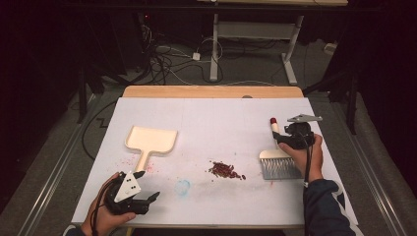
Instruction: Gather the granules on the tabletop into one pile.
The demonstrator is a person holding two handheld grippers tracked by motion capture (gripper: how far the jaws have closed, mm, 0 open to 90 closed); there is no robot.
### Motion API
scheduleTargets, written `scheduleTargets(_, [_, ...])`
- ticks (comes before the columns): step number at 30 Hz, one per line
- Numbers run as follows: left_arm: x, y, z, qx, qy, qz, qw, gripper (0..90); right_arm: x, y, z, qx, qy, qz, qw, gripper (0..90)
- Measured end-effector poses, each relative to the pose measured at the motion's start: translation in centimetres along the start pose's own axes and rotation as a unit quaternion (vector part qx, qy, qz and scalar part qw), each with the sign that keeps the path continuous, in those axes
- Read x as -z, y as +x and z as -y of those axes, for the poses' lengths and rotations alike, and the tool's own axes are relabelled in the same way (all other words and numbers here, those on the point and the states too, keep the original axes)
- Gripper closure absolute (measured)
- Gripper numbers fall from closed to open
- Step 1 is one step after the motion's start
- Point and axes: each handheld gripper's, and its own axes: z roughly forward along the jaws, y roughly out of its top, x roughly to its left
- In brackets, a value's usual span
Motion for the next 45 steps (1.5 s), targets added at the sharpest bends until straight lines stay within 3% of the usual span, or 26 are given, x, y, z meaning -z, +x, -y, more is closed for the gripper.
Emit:
scheduleTargets(7, [0.0,0.0,0.1,0.009,0.003,-0.004,0.9999,19.2,3.5,1.5,-1.2,0.035,-0.086,-0.02,0.9955,36.3])
scheduleTargets(13, [0.0,0.1,0.0,0.012,0.003,-0.012,0.9999,18.8,5.7,2.5,-1.5,0.051,-0.123,-0.037,0.9904,29.7])
scheduleTargets(18, [0.1,0.2,0.0,0.01,0.0,-0.02,0.9997,18.5,7.1,3.5,-1.5,0.067,-0.14,-0.037,0.9871,26.1])
scheduleTargets(24, [0.1,0.1,0.0,0.016,0.003,-0.024,0.9996,18.2,8.6,4.6,-1.3,0.084,-0.168,-0.022,0.982,20.9])
scheduleTargets(28, [0.1,0.1,0.0,0.008,0.0,-0.028,0.9996,18.2,9.4,5.2,-0.8,0.084,-0.173,-0.019,0.9811,19.0])
scheduleTargets(35, [0.0,0.2,0.0,0.008,0.001,-0.03,0.9995,18.1,10.5,6.3,0.6,0.11,-0.18,-0.021,0.9773,19.3])
scheduleTargets(45, [-0.1,0.1,0.0,0.007,0.008,-0.03,0.9995,18.1,11.4,6.5,2.6,0.124,-0.186,-0.028,0.9743,20.0])
